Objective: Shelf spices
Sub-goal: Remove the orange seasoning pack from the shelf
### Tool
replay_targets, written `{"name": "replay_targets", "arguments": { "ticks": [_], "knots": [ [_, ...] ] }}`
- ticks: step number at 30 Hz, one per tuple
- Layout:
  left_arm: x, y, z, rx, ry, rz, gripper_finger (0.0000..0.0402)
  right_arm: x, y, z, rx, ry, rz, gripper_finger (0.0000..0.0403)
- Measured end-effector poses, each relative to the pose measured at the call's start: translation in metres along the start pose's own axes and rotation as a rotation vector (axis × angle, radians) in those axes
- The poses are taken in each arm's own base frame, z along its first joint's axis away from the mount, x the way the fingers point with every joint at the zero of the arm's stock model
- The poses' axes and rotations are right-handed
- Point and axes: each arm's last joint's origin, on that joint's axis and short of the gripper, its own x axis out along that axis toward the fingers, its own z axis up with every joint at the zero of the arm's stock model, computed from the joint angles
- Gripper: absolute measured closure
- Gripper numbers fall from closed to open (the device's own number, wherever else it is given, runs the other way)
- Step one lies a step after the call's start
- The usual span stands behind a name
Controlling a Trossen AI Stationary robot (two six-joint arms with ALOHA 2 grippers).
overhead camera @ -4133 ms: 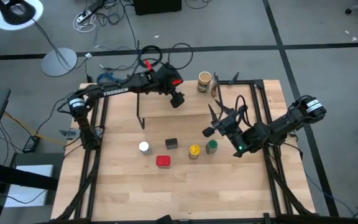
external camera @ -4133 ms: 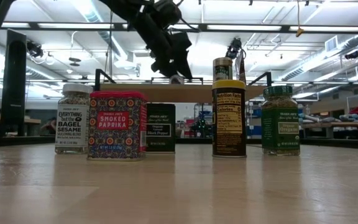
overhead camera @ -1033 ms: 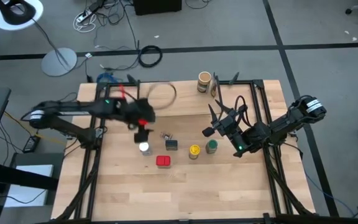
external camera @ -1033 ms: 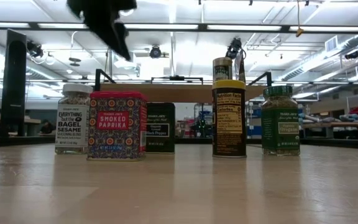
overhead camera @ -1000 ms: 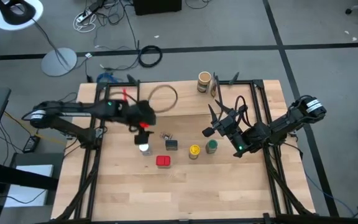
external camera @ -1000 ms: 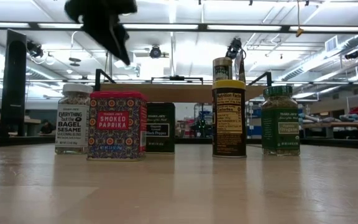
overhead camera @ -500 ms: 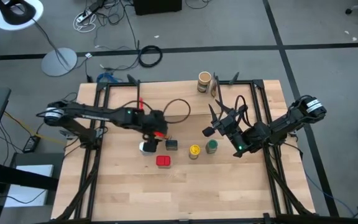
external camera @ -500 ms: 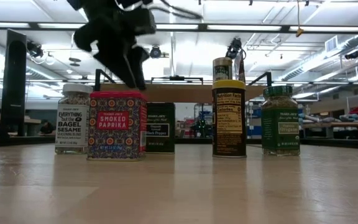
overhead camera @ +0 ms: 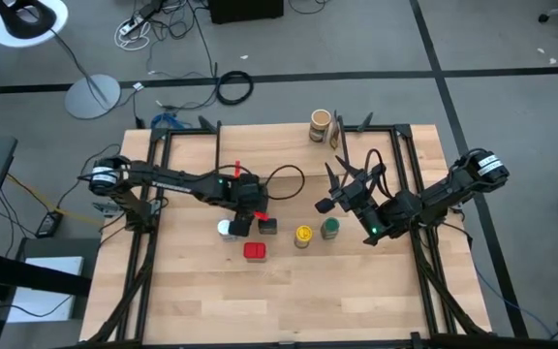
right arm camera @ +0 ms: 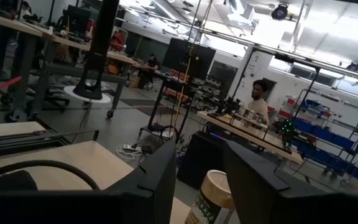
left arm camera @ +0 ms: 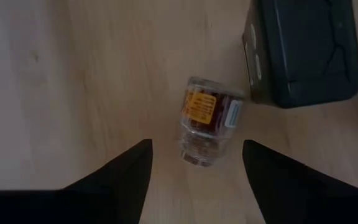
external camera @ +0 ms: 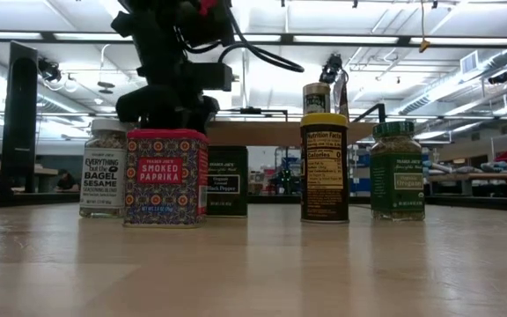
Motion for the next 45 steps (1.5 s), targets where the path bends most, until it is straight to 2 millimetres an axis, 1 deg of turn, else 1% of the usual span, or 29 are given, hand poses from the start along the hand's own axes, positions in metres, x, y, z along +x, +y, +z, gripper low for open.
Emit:
{"name": "replay_targets", "arguments": {
  "ticks": [4,9,11,13,15,18,21,23,25,28,31,33,34,36,38,41,45],
  "knots": [
    [0.0,-0.004,0.001,0.01,-0.002,-0.009,0.0145,0.0,0.0,0.0,0.0,0.0,0.0,0.0269],
    [-0.002,-0.012,0.003,0.035,0.014,0.023,0.0145,0.0,0.0,0.0,0.0,0.0,0.0,0.0269],
    [-0.009,-0.014,0.007,0.012,0.003,0.024,0.0145,0.0,0.0,0.0,0.0,0.0,0.0,0.0269],
    [-0.02,-0.016,0.012,-0.001,-0.018,0.033,0.0145,0.0,0.0,0.0,0.001,0.0,0.0,0.0269],
    [-0.04,-0.015,0.022,-0.012,-0.093,0.061,0.0145,0.0,0.0,0.0,0.0,0.0,0.0,0.0269],
    [-0.078,-0.009,0.03,-0.037,-0.217,0.134,0.0145,0.0,0.001,0.0,-0.009,0.0,0.002,0.0269],
    [-0.118,-0.006,0.031,-0.047,-0.332,0.193,0.0145,0.0,0.002,-0.001,-0.026,0.001,0.005,0.0269],
    [-0.152,-0.002,0.025,-0.073,-0.429,0.251,0.0145,0.0,0.003,-0.001,-0.041,-0.002,0.011,0.0269],
    [-0.184,0.004,0.014,-0.114,-0.519,0.327,0.0145,0.0,0.004,-0.001,-0.046,-0.012,0.019,0.0269],
    [-0.227,0.008,-0.011,-0.168,-0.649,0.415,0.0145,0.0,0.006,-0.002,-0.042,-0.027,0.035,0.0269],
    [-0.267,0.013,-0.044,-0.252,-0.782,0.468,0.0145,0.0,0.008,-0.002,-0.031,-0.051,0.057,0.0269],
    [-0.286,0.016,-0.067,-0.326,-0.857,0.483,0.0145,0.0,0.009,-0.003,-0.014,-0.055,0.064,0.0269],
    [-0.29,0.016,-0.076,-0.36,-0.883,0.483,0.0145,0.001,0.009,-0.003,0.004,-0.048,0.058,0.0269],
    [-0.294,0.016,-0.093,-0.415,-0.913,0.482,0.0145,0.007,0.007,-0.005,0.031,-0.009,0.016,0.0269],
    [-0.289,0.014,-0.104,-0.449,-0.919,0.475,0.0145,0.014,0.005,-0.009,0.021,0.054,-0.045,0.0269],
    [-0.269,0.008,-0.115,-0.489,-0.896,0.461,0.0145,0.021,0.004,-0.015,-0.028,0.151,-0.13,0.0269],
    [-0.237,0.002,-0.118,-0.54,-0.878,0.475,0.0145,0.029,0.002,-0.018,0.025,0.17,-0.175,0.0269]
  ]
}}
